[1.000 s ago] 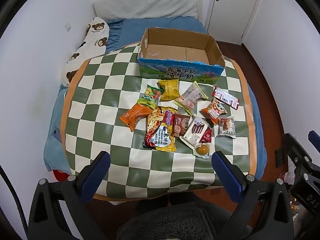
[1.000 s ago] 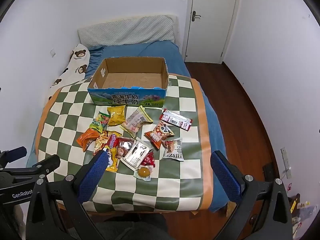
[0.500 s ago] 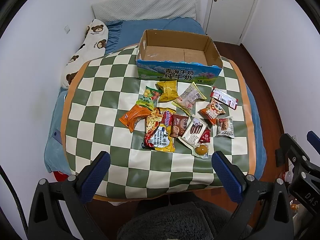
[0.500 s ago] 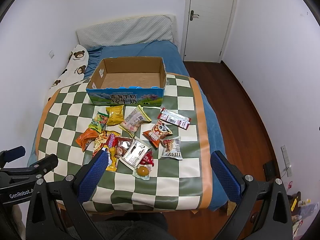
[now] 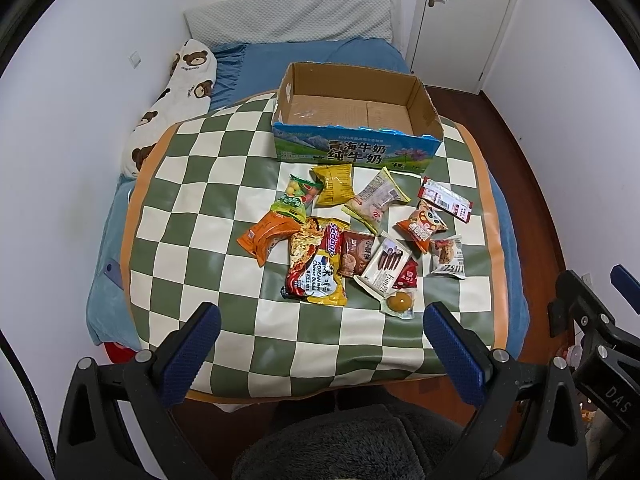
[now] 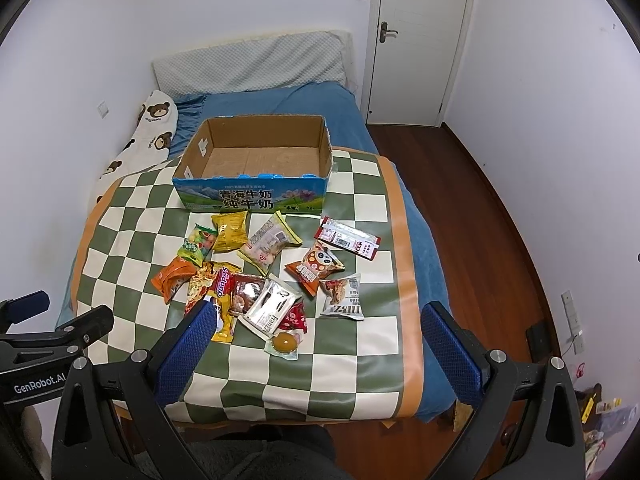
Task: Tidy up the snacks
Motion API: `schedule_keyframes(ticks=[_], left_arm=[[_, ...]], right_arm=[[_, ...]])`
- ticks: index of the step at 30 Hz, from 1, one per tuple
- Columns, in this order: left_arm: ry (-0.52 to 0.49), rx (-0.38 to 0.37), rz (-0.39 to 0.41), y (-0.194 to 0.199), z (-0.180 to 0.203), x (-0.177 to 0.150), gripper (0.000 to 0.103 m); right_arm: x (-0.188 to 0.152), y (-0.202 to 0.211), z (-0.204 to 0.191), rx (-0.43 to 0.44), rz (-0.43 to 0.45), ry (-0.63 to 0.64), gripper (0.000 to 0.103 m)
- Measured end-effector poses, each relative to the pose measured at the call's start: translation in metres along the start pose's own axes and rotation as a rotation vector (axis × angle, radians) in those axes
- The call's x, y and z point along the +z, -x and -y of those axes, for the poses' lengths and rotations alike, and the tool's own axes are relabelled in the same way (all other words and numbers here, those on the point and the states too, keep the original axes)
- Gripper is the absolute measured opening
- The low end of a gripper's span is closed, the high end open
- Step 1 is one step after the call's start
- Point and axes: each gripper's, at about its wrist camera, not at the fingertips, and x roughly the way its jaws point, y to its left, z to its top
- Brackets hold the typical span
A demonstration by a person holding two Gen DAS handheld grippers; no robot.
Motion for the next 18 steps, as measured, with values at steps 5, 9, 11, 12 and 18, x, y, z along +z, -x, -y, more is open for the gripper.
schedule_keyframes(ticks=[5,9,11,12,18], left_arm=[[0.003,-0.001,0.006,0.0019,-0.0013,0.0006,0.103],[0.007,-0.002,0.009,0.0039,-0.0015,0.0014,0.103],[0.006,-0.001,0.009,0.0040,-0.0010,0.0014,0.103],[0.004,-0.001,0.009,0.0040,-0.0011,0.0012,0.103],[0.004,-0.005,0.010,0.0041,-0.0028,0.0032,0.103]], right_arm=[[-0.0001,-0.0002,0.0008,0.003,-0.001,-0.001,0.103],[0.0015,0.0004,0.0005,0.004,0.001,0.001,0.103],[0.0024,0.0006,0.0006,0.004,0.002,0.001,0.103],[0.0032,0.0007,0.0008,0.005,0.003,0.001,0.103],[0.0068,0.0003,0.0008,0.004,0.007,0.001,0.103]])
